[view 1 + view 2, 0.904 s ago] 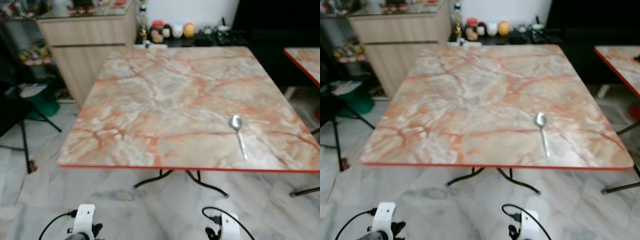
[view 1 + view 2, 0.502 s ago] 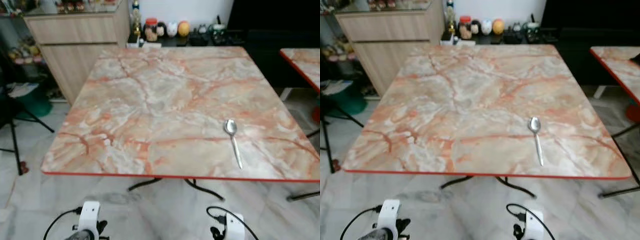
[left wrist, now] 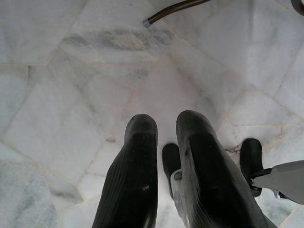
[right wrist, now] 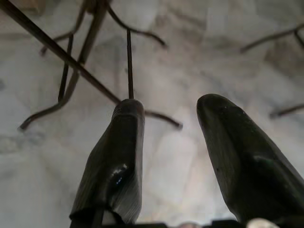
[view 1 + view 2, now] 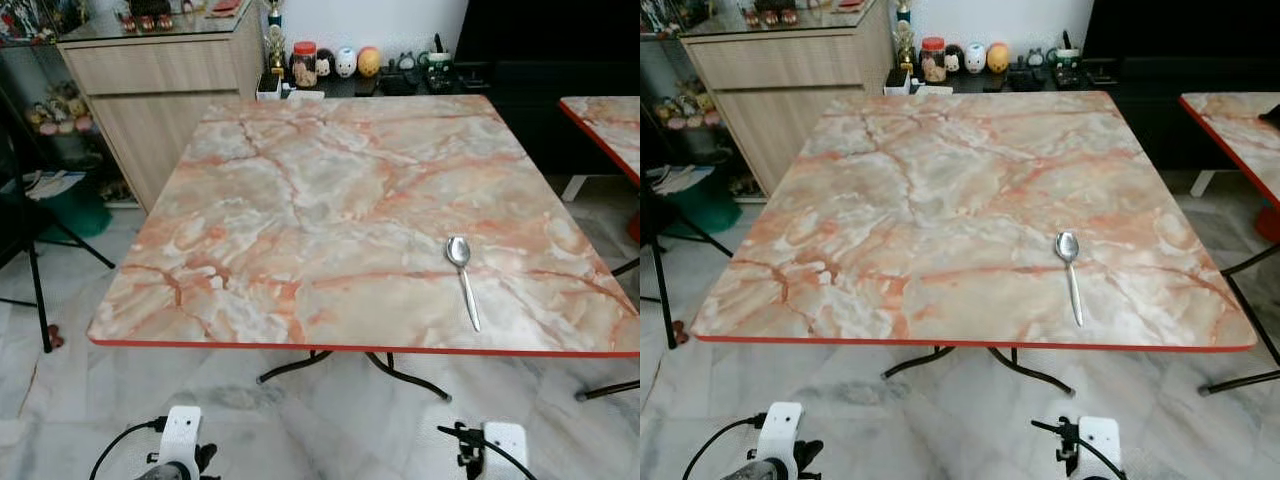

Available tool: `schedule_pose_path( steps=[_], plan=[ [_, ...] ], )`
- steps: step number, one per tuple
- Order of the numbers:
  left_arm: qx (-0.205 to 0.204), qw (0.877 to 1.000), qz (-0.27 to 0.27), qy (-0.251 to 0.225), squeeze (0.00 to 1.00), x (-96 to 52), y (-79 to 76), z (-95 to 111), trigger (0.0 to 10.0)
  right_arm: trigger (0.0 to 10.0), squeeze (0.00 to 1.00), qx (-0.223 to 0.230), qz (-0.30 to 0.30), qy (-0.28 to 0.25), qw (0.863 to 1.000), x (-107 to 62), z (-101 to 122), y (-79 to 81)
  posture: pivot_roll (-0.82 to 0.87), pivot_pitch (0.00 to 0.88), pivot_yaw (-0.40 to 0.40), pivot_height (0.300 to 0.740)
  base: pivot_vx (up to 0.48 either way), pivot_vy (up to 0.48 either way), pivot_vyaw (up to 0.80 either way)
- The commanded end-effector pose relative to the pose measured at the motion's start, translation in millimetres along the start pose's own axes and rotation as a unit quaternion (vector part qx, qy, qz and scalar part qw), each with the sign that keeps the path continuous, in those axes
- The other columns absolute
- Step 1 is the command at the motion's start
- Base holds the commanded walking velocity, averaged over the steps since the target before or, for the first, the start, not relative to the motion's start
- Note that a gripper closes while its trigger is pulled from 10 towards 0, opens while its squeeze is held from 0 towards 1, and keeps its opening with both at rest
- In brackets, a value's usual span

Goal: Setting the table

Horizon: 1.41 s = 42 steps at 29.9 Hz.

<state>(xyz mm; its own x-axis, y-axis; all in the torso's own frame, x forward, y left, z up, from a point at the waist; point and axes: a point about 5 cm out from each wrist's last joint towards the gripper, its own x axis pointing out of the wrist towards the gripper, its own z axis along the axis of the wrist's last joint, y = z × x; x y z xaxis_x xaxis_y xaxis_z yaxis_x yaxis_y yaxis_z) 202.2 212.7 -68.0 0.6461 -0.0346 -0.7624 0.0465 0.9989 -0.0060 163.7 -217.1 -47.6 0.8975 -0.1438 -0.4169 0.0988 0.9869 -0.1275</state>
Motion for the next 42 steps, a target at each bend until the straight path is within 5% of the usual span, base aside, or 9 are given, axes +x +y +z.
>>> schedule_pose_path(
  steps=[1, 9, 18, 29, 32, 42],
  plan=[
    [0.007, 1.0, 0.002, 0.006, 0.0, -0.8, 2.9, -1.6, 10.0, 10.0, 0.0, 0.007, 0.002, -0.033, 0.999, -5.5, 8.1, 4.7, -0.04, 0.0, 0.029, 0.74, 0.0, 0.0, 0.0],
    [0.012, 1.0, 0.005, 0.006, 0.0, -0.6, 2.9, -1.2, 10.0, 10.0, 0.0, 0.002, -0.012, -0.123, 0.992, -22.7, 48.8, 2.8, -0.05, 0.0, 0.028, 0.74, 0.0, 0.0, 0.0],
    [0.015, 1.0, 0.007, 0.003, 0.0, -0.8, 3.9, -0.6, 10.0, 10.0, 0.0, 0.025, -0.049, -0.212, 0.976, -15.3, 115.3, -7.8, -0.05, 0.0, 0.033, 0.74, 0.0, 0.0, 0.0],
    [0.015, 1.0, 0.006, 0.002, 0.0, 0.4, 1.8, 2.2, 10.0, 10.0, 0.0, 0.081, -0.084, -0.215, 0.97, 40.6, 183.9, -23.1, -0.04, 0.0, 0.039, 0.74, 0.0, 0.0, 0.0],
    [0.015, 1.0, 0.007, 0.001, 0.0, 0.6, 1.5, 3.1, 10.0, 10.0, 0.0, 0.059, -0.087, -0.196, 0.975, 53.5, 196.4, -24.3, -0.04, 0.0, 0.034, 0.74, 0.0, 0.0, 0.0],
    [0.015, 1.0, 0.007, 0.001, 0.0, -0.2, 1.8, 0.5, 10.0, 10.0, 0.0, 0.104, -0.073, -0.157, 0.979, 73.4, 209.1, -32.7, -0.04, 0.0, 0.04, 0.74, 0.0, 0.0, 0.0]
  ],
)
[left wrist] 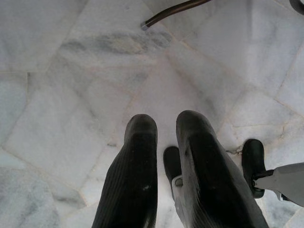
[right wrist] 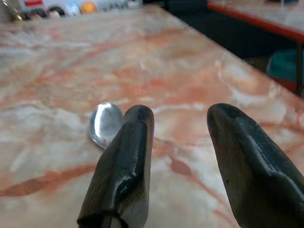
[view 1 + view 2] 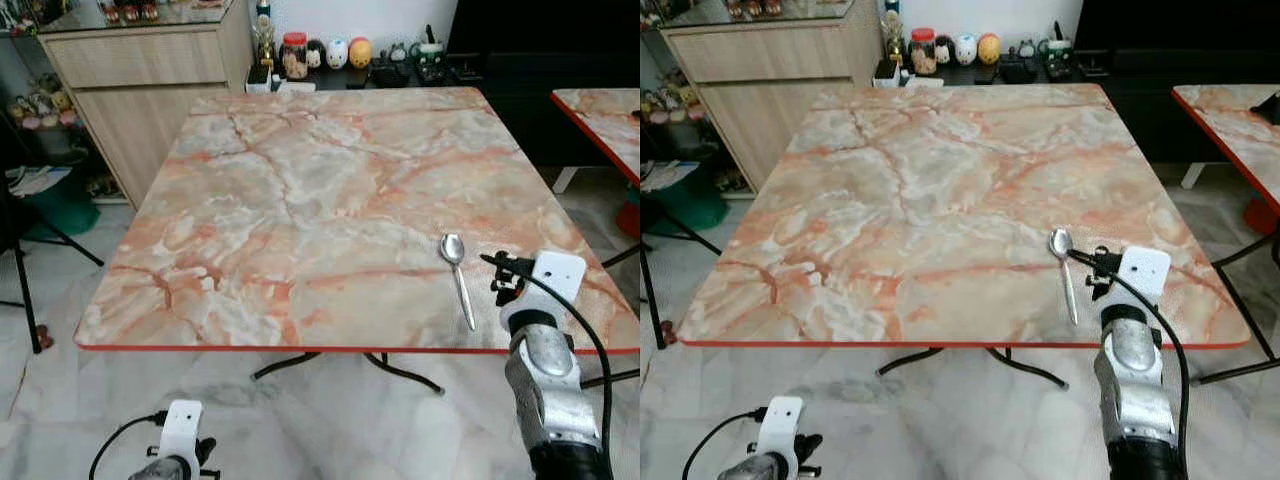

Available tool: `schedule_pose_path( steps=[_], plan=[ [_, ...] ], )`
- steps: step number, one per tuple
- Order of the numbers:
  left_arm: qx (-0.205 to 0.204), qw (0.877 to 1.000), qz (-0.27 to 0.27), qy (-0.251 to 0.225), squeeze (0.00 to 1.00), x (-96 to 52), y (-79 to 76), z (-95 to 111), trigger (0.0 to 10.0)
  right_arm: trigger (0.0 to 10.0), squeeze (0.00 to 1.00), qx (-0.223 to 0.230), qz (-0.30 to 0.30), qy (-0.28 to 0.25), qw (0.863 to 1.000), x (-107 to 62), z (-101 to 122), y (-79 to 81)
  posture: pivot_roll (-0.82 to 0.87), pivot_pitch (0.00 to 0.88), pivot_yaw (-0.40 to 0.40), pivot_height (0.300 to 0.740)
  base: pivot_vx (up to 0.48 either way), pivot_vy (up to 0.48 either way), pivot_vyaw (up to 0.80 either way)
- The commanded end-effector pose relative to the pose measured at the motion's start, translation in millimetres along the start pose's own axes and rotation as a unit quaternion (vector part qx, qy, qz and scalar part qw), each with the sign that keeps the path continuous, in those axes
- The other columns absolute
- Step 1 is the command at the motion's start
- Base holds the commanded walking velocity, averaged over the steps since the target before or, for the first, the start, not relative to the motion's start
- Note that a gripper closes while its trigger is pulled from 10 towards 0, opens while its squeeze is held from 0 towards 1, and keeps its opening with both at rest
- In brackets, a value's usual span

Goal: Setting the table

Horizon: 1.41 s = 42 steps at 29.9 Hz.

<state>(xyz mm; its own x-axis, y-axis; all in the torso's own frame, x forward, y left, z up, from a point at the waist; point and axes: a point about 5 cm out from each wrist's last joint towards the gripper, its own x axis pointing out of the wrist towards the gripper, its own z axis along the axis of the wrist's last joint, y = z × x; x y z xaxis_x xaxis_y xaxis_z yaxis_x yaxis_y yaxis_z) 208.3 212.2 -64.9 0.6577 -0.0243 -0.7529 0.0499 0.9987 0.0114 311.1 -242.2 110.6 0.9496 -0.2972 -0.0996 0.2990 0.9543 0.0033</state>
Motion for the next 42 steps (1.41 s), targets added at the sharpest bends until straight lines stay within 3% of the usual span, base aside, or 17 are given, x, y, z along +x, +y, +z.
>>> schedule_pose_path(
  steps=[1, 2, 3, 7, 10, 14, 15, 16, 23, 30, 31, 32, 36, 37, 38, 39, 42],
  plan=[
    [0.009, 1.0, 0.001, 0.008, 0.0, -1.8, 1.9, -6.1, 10.0, 10.0, 0.38, 0.019, 0.013, 0.005, 1.0, 7.8, 5.9, 1.3, -0.04, 0.0, 0.04, 0.74, 0.0, 0.0, 0.0],
    [0.009, 1.0, 0.001, 0.008, 0.0, -1.7, 1.8, -5.9, 10.0, 10.0, 0.38, 0.017, 0.016, 0.007, 1.0, 10.4, 7.5, 2.7, -0.04, 0.0, 0.04, 0.74, 0.0, 0.0, 0.0],
    [0.009, 1.0, 0.001, 0.007, 0.0, -1.7, 1.8, -5.7, 10.0, 10.0, 1.0, 0.018, 0.017, 0.009, 1.0, 12.7, 8.8, 3.8, -0.03, 0.0, 0.04, 0.74, 0.0, 0.0, 0.0],
    [0.009, 1.0, 0.0, 0.005, 0.0, -1.3, 1.4, -4.2, 10.0, 10.0, 1.0, 0.043, 0.03, 0.041, 0.998, 25.5, 10.7, 14.4, -0.03, 0.0, 0.04, 0.74, 0.0, 0.0, 0.0],
    [0.008, 1.0, 0.0, 0.005, 0.0, -1.4, 1.2, -4.8, 10.0, 10.0, 1.0, 0.042, 0.067, 0.054, 0.995, 34.5, 15.2, 31.4, -0.03, 0.0, 0.039, 0.74, 0.0, 0.0, 0.0],
    [0.008, 1.0, 0.0, 0.006, 0.0, -1.4, 0.9, -5.1, 10.0, 10.0, 1.0, 0.048, 0.081, 0.066, 0.993, 39.1, 17.2, 40.9, -0.02, 0.0, 0.036, 0.74, 0.0, 0.0, 0.0],
    [0.007, 1.0, 0.0, 0.006, 0.0, -1.4, 0.9, -5.2, 10.0, 10.0, 0.83, 0.048, 0.089, 0.069, 0.993, 40.6, 17.7, 44.1, -0.02, 0.0, 0.035, 0.74, 0.0, 0.0, 0.0],
    [0.006, 1.0, 0.001, 0.007, 0.0, -1.6, 1.2, -5.9, 10.0, 10.0, 0.0, 0.038, 0.107, 0.075, 0.991, 42.8, 18.6, 51.7, -0.02, 0.0, 0.033, 0.74, 0.0, 0.0, 0.0],
    [0.002, 1.0, 0.003, 0.01, 0.0, -2.3, 1.4, -9.2, 10.0, 10.0, 0.0, 0.033, 0.121, 0.099, 0.987, 46.9, 18.3, 69.5, -0.01, 0.0, 0.025, 0.74, 0.0, 0.0, 0.0],
    [0.001, 1.0, 0.002, 0.013, 0.0, -2.7, 0.7, -11.2, 10.0, 10.0, 0.0, 0.021, 0.096, 0.115, 0.989, 47.4, 10.5, 64.4, -0.02, 0.0, 0.023, 0.74, 0.0, 0.0, 0.0],
    [0.001, 1.0, 0.002, 0.013, 0.0, -2.7, 0.7, -11.2, 10.0, 10.0, 0.77, 0.024, 0.087, 0.117, 0.989, 47.4, 8.9, 61.9, -0.02, 0.0, 0.023, 0.74, 0.0, 0.0, 0.0],
    [0.001, 1.0, 0.002, 0.013, 0.0, -2.7, 0.8, -11.2, 10.0, 10.0, 1.0, 0.027, 0.078, 0.12, 0.989, 47.5, 7.0, 58.7, -0.02, 0.0, 0.023, 0.74, 0.0, 0.0, 0.0],
    [0.001, 1.0, 0.002, 0.013, 0.0, -2.7, 0.8, -11.0, 10.0, 10.0, 1.0, 0.027, 0.071, 0.122, 0.99, 47.2, 4.9, 55.9, -0.02, 0.0, 0.023, 0.74, 0.0, 0.0, 0.0],
    [0.002, 1.0, 0.001, 0.012, 0.0, -2.6, 0.6, -10.7, 10.0, 10.0, 0.5, 0.023, 0.067, 0.122, 0.99, 47.0, 4.1, 55.2, -0.02, 0.0, 0.025, 0.74, 0.0, 0.0, 0.0],
    [0.002, 1.0, 0.001, 0.012, 0.0, -2.6, 0.6, -10.7, 10.0, 10.0, 0.5, 0.023, 0.067, 0.122, 0.99, 47.0, 4.1, 55.2, -0.02, 0.0, 0.025, 0.74, 0.0, 0.0, 0.0],
    [0.003, 1.0, 0.0, 0.012, 0.0, -2.3, -0.4, -10.2, 10.0, 10.0, 0.0, 0.024, 0.059, 0.124, 0.99, 46.9, 2.8, 53.6, -0.02, 0.0, 0.024, 0.74, 0.0, 0.0, 0.0],
    [0.003, 1.0, 0.0, 0.011, 0.0, -2.1, -1.1, -10.0, 10.0, 10.0, 0.0, 0.028, 0.049, 0.126, 0.99, 46.9, 1.4, 50.9, -0.02, 0.0, 0.024, 0.74, 0.0, 0.0, 0.0]
  ],
)
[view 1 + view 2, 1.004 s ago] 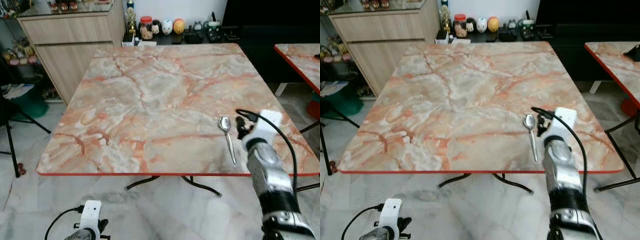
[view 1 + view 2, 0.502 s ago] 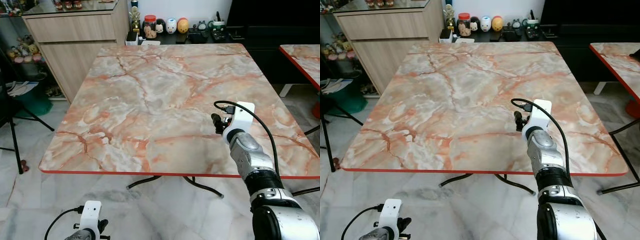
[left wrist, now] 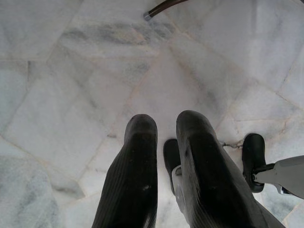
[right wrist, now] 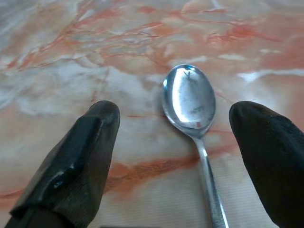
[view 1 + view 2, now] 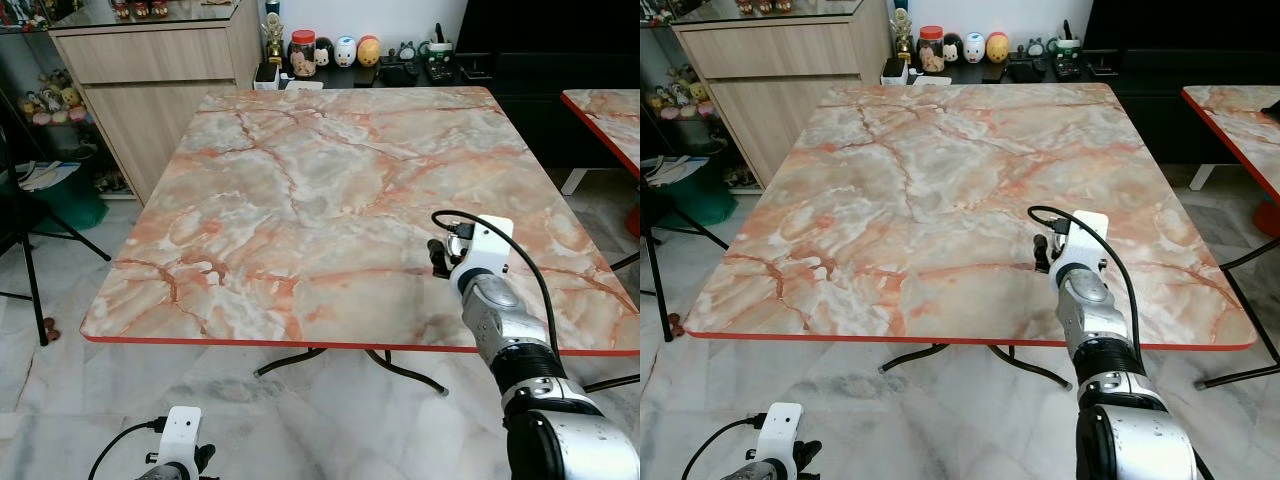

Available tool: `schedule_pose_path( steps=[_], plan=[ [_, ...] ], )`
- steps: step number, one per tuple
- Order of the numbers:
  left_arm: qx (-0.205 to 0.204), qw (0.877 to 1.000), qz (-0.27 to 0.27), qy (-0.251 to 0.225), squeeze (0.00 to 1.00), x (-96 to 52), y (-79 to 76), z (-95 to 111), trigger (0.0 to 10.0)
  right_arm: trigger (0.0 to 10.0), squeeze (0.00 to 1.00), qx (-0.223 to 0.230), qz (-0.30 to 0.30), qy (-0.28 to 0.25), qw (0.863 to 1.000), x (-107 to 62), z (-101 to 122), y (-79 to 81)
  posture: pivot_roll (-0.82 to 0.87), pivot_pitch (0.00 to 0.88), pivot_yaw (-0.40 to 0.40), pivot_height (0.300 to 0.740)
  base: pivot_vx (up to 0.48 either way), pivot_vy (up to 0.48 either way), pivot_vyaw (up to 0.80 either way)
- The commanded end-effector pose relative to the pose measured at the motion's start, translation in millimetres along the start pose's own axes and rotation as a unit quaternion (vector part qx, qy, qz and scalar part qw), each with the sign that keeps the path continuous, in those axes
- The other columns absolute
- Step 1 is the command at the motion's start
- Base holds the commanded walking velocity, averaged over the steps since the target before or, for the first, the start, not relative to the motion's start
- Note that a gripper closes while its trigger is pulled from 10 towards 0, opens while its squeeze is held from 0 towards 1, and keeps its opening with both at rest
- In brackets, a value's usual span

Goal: Setting the table

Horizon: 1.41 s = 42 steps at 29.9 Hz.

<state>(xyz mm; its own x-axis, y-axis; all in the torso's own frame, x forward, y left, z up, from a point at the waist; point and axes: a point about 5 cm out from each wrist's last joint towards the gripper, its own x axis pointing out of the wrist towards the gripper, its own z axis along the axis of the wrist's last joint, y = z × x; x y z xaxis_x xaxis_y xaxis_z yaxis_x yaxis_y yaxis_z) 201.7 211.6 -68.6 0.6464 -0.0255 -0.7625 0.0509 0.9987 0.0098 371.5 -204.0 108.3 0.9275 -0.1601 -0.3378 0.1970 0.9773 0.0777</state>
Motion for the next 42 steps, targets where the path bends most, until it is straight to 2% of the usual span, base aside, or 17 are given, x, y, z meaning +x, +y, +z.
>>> schedule_pose_path(
  steps=[1, 18, 24, 32, 33, 34, 35, 42],
  plan=[
    [0.003, 1.0, 0.001, 0.004, 0.0, -0.5, -0.2, -2.7, 10.0, 10.0, 0.0, 0.006, -0.011, 0.001, 1.0, 0.5, -0.9, -4.3, -0.02, 0.0, 0.024, 0.74, 0.0, 0.0, 0.0],
    [0.008, 1.0, -0.001, 0.009, 0.0, -1.4, 0.5, -5.9, 10.0, 10.0, 0.0, 0.008, -0.031, 0.042, 0.999, -1.2, -22.1, -10.5, -0.02, 0.0, 0.025, 0.74, 0.0, 0.0, 0.0],
    [0.01, 1.0, -0.002, 0.012, 0.0, -1.5, -0.4, -7.5, 10.0, 10.0, 0.0, 0.008, -0.034, 0.072, 0.997, -3.3, -39.1, -12.9, -0.01, 0.0, 0.024, 0.74, 0.0, 0.0, 0.0],
    [0.011, 1.0, -0.003, 0.013, 0.0, -1.5, -0.6, -7.8, 10.0, 10.0, 0.0, 0.002, -0.026, 0.089, 0.996, -4.7, -48.1, -11.7, -0.01, 0.0, 0.025, 0.74, 0.0, 0.0, 0.0],
    [0.011, 1.0, -0.004, 0.013, 0.0, -1.5, -0.9, -7.9, 10.0, 3.6, 0.0, 0.002, -0.021, 0.095, 0.995, -5.5, -52.1, -10.8, -0.01, 0.0, 0.024, 0.74, 0.0, 0.0, 0.0],
    [0.011, 1.0, -0.004, 0.013, 0.0, -1.5, -0.9, -7.9, 10.0, 3.6, 0.0, 0.002, -0.021, 0.095, 0.995, -5.5, -52.1, -10.8, -0.01, 0.0, 0.024, 0.74, 0.0, 0.0, 0.0],
    [0.011, 1.0, -0.006, 0.014, 0.0, -1.5, -1.7, -8.2, 10.0, 0.0, 0.0, -0.001, -0.015, 0.101, 0.995, -6.7, -57.5, -8.8, -0.01, 0.0, 0.024, 0.74, 0.0, 0.0, 0.0],
    [0.01, 1.0, -0.007, 0.018, 0.0, -1.8, -2.3, -10.5, 10.0, 0.0, 0.0, -0.023, -0.007, 0.092, 0.995, -5.8, -54.1, -4.5, -0.01, 0.0, 0.022, 0.74, 0.0, 0.0, 0.0]
  ],
)
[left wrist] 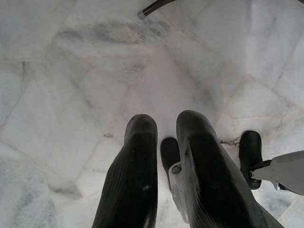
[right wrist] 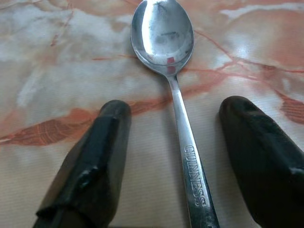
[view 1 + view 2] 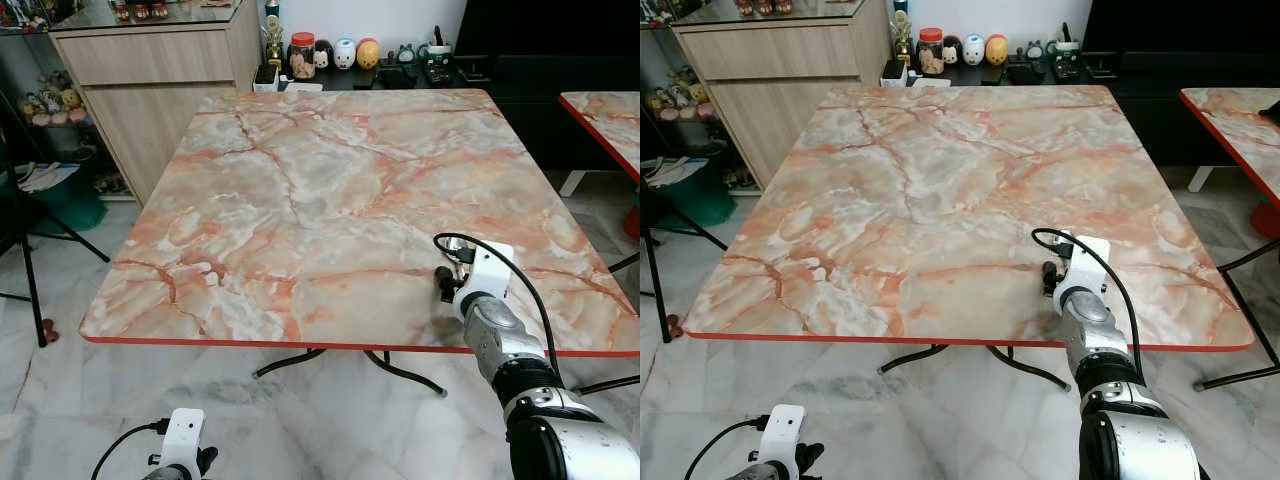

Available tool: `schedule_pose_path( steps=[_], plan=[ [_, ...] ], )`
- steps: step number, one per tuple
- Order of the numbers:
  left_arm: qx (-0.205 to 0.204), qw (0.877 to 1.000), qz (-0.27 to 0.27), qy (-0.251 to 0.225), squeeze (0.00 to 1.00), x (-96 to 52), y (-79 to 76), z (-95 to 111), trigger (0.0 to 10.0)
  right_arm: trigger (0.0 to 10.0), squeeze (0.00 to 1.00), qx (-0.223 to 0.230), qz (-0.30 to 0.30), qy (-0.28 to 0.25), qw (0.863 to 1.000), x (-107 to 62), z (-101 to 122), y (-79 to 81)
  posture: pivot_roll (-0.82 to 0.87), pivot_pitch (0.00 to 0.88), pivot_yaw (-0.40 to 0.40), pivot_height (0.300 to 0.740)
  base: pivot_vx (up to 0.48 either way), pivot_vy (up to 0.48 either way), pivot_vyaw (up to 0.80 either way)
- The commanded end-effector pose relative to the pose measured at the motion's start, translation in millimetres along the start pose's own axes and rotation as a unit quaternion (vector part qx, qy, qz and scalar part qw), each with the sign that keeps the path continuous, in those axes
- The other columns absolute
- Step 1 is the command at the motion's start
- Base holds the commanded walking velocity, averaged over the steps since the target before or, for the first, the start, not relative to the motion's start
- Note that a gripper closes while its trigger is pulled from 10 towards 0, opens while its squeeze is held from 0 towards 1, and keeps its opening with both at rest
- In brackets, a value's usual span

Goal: Setting the table

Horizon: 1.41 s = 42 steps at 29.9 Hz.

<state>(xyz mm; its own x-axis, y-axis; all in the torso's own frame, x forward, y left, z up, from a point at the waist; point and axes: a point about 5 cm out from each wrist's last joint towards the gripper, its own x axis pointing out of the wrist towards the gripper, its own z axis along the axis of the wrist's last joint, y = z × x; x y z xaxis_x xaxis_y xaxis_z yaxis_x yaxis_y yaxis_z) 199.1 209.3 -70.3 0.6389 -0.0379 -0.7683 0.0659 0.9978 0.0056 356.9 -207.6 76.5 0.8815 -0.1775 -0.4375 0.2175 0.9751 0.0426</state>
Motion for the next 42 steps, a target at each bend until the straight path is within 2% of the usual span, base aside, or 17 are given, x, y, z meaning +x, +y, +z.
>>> schedule_pose_path(
  steps=[1, 32, 39, 42],
  plan=[
    [0.005, 1.0, -0.001, 0.013, 0.0, -1.5, 0.1, -7.6, 10.0, 0.0, 0.0, -0.015, 0.011, 0.037, 0.999, -1.5, -19.5, 5.4, -0.01, 0.0, 0.022, 0.74, 0.0, 0.0, 0.0],
    [0.0, 1.0, -0.005, 0.018, 0.0, -2.9, 1.5, -11.7, 10.0, 0.0, 0.0, -0.028, 0.014, 0.026, 0.999, -1.1, -15.9, 5.5, -0.01, 0.0, 0.021, 0.74, 0.0, 0.0, 0.0],
    [0.0, 1.0, -0.001, 0.016, 0.0, -2.9, 2.5, -11.2, 10.0, 0.0, 0.0, -0.037, 0.02, 0.009, 0.999, -1.3, -11.6, 7.6, -0.01, 0.0, 0.02, 0.74, 0.0, 0.0, 0.0],
    [0.001, 1.0, 0.003, 0.014, 0.0, -2.9, 3.1, -10.6, 10.0, 0.0, 0.0, -0.04, 0.027, -0.02, 0.999, -1.9, -5.3, 9.4, -0.01, 0.0, 0.018, 0.74, 0.0, 0.0, 0.0]
  ],
)
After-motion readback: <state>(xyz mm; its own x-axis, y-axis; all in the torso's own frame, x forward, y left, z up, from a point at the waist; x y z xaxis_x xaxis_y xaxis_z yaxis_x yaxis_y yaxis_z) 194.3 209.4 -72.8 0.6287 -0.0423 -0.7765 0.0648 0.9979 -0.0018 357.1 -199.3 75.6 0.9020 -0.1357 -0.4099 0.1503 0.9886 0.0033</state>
